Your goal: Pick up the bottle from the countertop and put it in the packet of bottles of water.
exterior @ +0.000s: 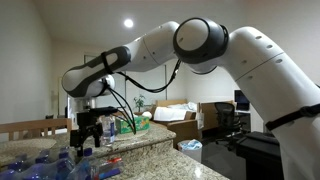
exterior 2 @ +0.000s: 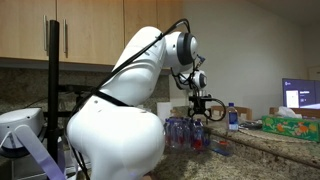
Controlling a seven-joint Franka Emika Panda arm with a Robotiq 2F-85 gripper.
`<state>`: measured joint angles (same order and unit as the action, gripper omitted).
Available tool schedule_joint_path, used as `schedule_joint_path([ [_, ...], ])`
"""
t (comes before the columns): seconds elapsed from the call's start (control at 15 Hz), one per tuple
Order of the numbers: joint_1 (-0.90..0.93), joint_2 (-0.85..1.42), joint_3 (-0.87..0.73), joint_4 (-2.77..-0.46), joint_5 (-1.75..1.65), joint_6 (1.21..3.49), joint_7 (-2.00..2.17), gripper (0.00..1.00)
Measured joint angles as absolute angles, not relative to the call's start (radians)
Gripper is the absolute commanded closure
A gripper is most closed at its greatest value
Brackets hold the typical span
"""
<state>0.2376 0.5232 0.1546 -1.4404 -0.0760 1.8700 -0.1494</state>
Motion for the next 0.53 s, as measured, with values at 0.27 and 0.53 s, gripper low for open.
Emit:
schedule_joint_path([
  [0.27,0.238,0.527,0.164,-1.450,-0.069,1.869,-0.160,0.46],
  [0.53,0.238,0.527,0.170,-1.454,-0.069,1.869,-0.173,0.72],
])
